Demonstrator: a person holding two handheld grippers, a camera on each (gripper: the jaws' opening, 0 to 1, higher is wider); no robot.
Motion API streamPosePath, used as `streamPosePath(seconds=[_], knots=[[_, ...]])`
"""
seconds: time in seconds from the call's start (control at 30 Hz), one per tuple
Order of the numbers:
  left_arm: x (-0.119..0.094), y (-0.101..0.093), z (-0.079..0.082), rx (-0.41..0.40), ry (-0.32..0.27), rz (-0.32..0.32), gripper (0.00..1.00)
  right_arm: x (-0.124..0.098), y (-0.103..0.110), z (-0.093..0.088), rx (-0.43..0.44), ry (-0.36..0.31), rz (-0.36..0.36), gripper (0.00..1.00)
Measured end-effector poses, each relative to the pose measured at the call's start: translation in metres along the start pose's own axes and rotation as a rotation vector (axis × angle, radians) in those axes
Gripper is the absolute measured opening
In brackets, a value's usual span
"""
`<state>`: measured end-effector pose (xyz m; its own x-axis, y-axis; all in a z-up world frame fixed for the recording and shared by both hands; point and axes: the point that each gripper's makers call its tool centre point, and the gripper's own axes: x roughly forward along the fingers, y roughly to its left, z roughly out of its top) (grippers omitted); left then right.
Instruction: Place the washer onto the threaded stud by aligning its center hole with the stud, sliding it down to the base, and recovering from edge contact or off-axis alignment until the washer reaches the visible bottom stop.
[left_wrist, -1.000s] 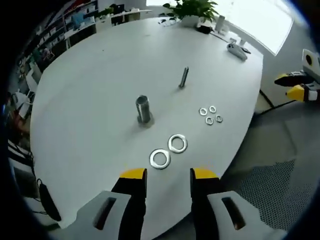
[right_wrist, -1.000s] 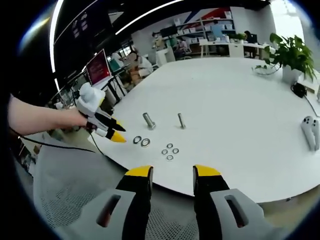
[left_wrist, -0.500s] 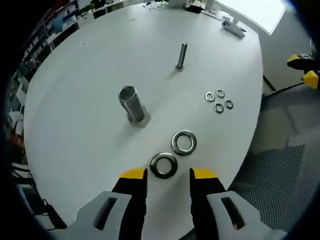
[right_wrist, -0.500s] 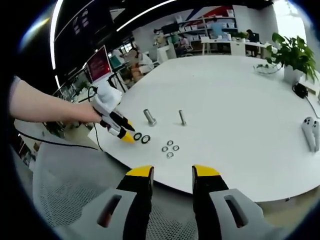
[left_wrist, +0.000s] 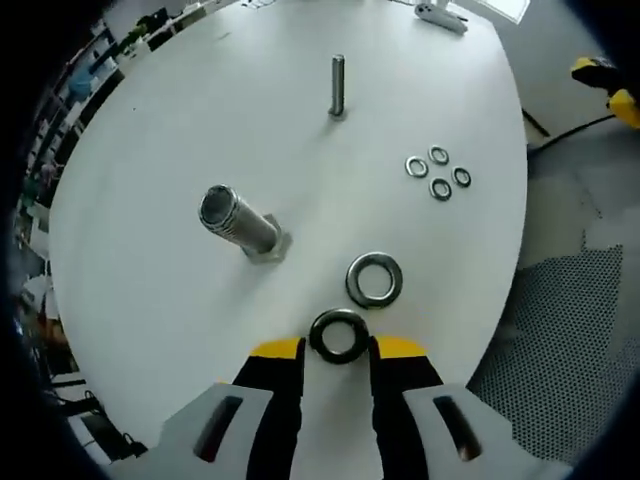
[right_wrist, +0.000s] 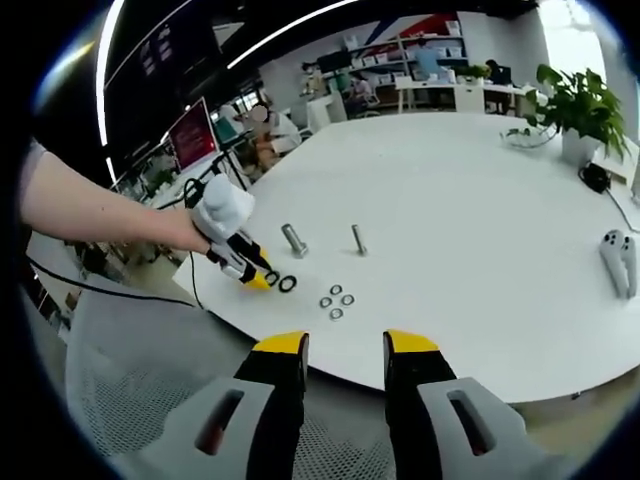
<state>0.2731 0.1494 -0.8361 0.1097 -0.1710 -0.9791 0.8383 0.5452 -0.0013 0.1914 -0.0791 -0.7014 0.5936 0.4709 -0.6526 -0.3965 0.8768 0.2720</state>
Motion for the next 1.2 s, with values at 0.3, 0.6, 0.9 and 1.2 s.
streamPosePath(seconds=[0.3, 0.6, 0.9, 1.2], knots=[[0.0008, 0.0006, -0.0001, 0.009, 0.040, 0.011, 0.25, 0.0000, -0.0009, 0.0005, 0.010, -0.004, -0.005, 0.32], [0.0013, 0.0018, 0.0008, 0.025, 0.058, 0.006, 0.21, -0.0003, -0.0019, 0.0022, 0.018, -0.012, -0.006, 0.31], [0.0037, 0.0025, 0.0016, 0.021, 0.081, 0.003, 0.20, -0.0009, -0.0027, 0.0027, 0.024, -0.017, -0.007, 0.31], [0.0018, 0.0012, 0.0016, 0.021, 0.108, 0.005, 0.19, -0.0009, -0.0024, 0.0056, 0.022, -0.026, -0.003, 0.31]])
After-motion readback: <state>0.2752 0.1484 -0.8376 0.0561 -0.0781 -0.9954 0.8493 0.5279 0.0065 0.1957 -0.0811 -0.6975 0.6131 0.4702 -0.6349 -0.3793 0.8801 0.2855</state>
